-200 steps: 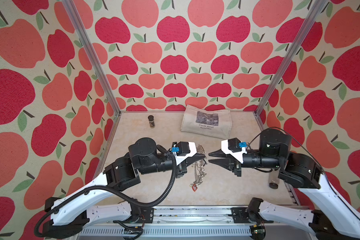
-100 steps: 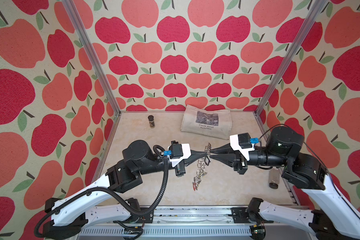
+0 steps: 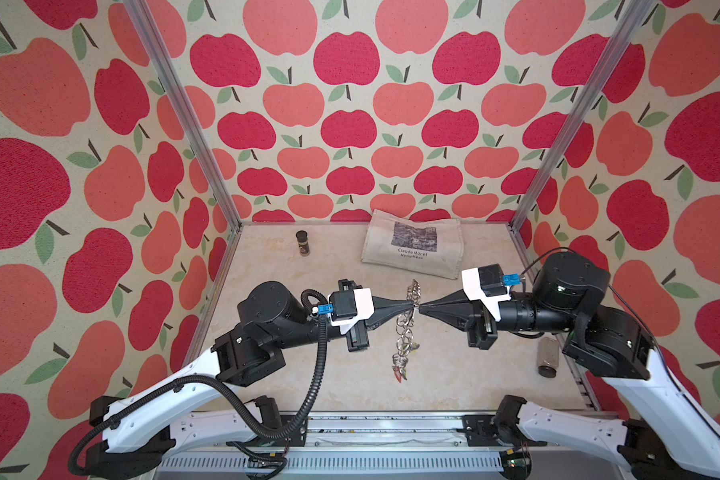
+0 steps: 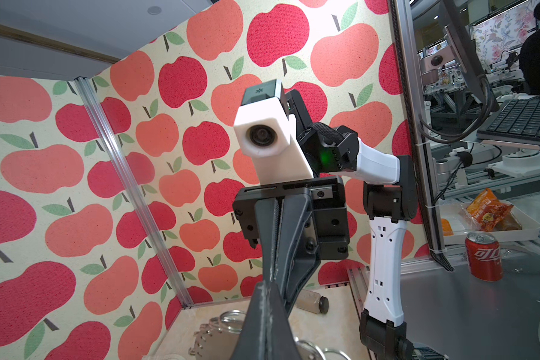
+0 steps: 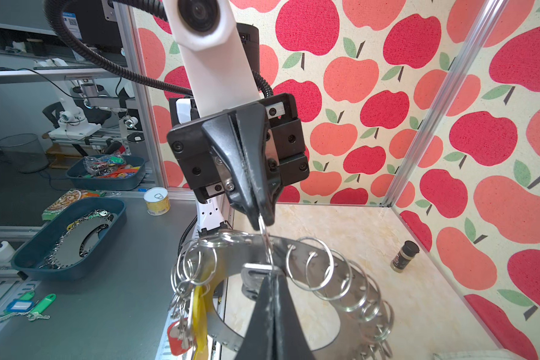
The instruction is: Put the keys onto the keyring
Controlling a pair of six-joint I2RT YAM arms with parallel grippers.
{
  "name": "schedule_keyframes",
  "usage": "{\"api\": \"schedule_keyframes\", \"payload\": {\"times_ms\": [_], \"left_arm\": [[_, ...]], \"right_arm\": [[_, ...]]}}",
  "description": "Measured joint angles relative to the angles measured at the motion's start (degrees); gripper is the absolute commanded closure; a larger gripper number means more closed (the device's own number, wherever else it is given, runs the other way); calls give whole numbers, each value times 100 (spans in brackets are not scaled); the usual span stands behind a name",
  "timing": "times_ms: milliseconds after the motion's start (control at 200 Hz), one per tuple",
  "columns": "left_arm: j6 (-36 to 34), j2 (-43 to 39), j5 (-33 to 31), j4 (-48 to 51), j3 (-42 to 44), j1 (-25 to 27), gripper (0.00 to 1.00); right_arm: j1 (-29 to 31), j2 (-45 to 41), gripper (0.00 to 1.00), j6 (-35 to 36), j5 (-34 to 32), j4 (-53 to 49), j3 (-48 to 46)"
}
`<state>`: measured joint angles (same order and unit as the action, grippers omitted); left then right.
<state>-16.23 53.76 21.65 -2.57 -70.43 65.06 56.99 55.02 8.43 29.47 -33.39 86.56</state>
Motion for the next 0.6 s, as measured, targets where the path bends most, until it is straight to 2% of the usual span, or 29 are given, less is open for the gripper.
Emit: {"api": "schedule_keyframes", "payload": {"times_ms": [600], "left_arm": [[55, 66, 245, -400, 66, -125, 100]], "right_arm": [[-11, 129, 97, -463, 308, 813, -343]]}}
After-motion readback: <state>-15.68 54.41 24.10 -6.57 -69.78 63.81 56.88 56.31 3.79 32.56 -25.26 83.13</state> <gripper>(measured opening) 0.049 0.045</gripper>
